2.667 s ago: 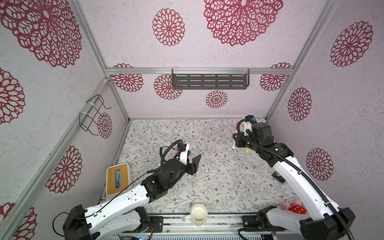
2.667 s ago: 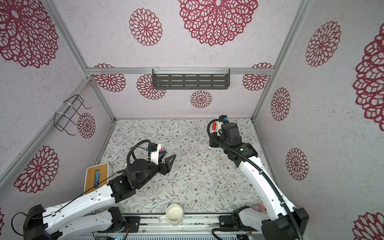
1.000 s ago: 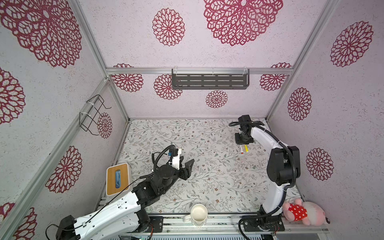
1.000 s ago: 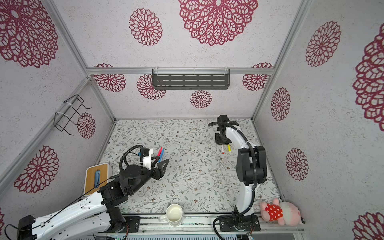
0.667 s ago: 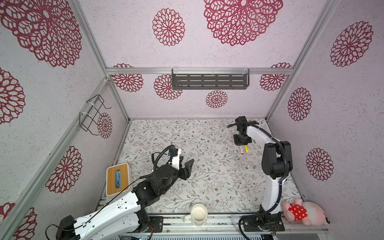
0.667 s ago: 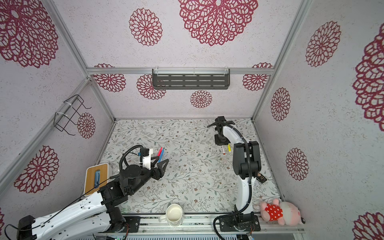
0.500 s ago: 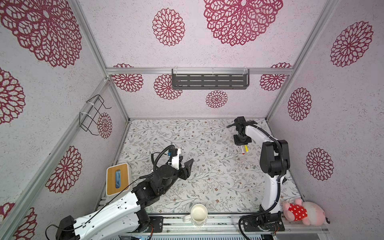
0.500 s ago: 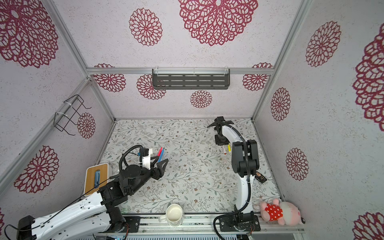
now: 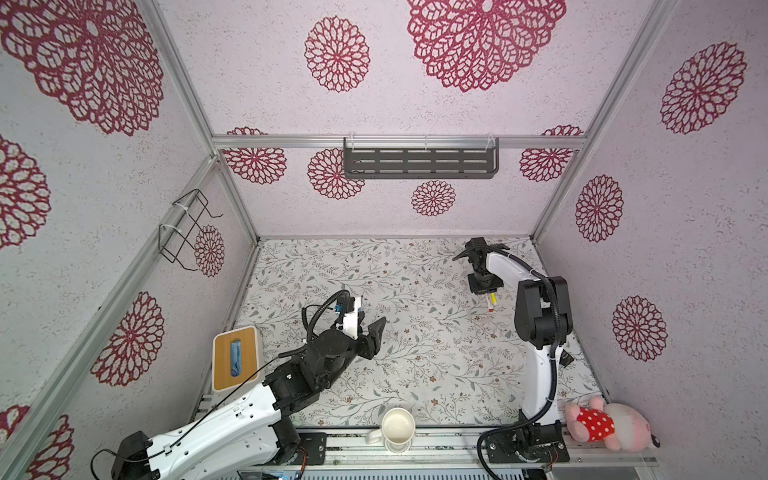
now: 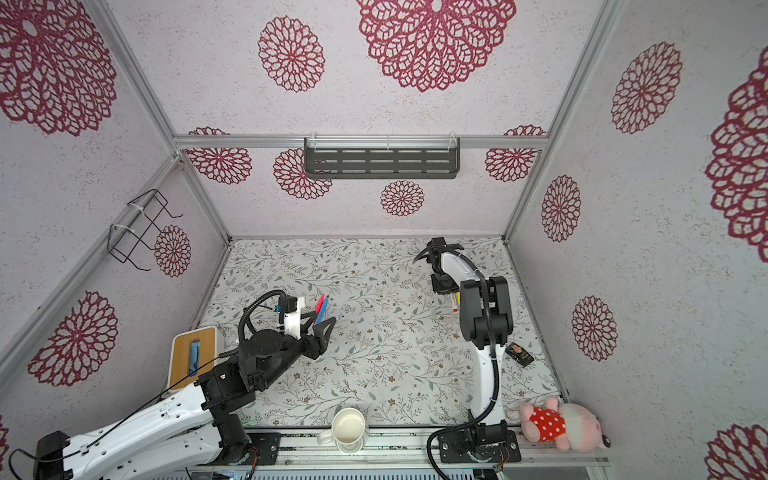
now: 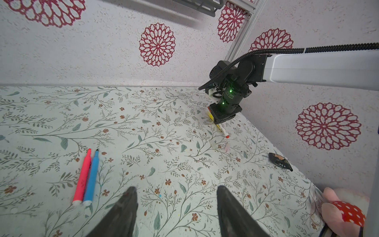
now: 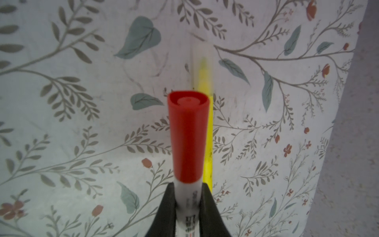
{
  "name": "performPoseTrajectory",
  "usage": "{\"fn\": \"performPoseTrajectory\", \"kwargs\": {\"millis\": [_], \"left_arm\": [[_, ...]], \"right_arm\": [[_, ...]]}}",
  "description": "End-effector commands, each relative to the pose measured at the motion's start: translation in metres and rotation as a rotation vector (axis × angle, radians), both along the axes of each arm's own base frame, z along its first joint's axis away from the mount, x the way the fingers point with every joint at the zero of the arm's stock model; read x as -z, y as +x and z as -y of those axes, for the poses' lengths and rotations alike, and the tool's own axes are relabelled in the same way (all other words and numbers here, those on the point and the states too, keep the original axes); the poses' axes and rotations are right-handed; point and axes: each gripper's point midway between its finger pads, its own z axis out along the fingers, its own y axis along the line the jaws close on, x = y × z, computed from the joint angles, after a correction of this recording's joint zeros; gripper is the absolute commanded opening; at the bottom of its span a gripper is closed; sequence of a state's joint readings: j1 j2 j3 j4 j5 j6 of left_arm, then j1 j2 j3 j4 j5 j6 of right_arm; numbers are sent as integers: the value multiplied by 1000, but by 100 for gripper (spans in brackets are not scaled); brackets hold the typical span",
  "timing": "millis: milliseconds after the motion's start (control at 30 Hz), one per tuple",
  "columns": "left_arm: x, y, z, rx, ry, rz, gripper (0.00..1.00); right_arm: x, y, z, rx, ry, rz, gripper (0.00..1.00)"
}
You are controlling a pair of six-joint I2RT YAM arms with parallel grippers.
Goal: Insert the pens into the pen caps
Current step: 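Carry the capped marker with the right gripper toward the yellow highlighter, then lay the marker beside the yellow highlighter and open the right gripper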
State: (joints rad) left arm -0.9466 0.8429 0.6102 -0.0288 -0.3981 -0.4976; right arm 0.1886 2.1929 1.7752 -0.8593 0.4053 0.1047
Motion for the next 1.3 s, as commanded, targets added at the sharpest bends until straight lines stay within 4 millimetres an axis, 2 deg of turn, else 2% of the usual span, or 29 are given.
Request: {"fn": "performPoseTrajectory", "kwargs": {"millis": [0, 333, 467, 533, 733, 1067, 1100, 1267], "left_arm": [[-6, 0, 1, -1, 2, 13, 64], [-9, -1, -2, -6, -3, 15, 64], [-9, -1, -3, -6, -6, 12, 64], [-9, -1, -3, -6, -6, 11, 64], [-10, -2, -3, -3, -14, 9, 64], [-6, 0, -8, -32, 16, 0, 64], [-4, 1, -7, -37, 30, -8, 64], [18, 14, -1, -46, 137, -104, 64]], "right_arm": [[-15, 10, 8, 4, -50, 32, 0], [-10, 22, 9, 9, -72, 32, 1], [-11, 22, 8, 8, -77, 36, 25], [-17, 23, 4, -1, -78, 52, 29], [-42, 21, -7, -30, -109, 103, 35], [-95, 8, -22, -23, -32, 229, 36], [-98, 6, -27, -24, -10, 237, 35], [-129, -16, -78, -142, 181, 314, 35]]}}
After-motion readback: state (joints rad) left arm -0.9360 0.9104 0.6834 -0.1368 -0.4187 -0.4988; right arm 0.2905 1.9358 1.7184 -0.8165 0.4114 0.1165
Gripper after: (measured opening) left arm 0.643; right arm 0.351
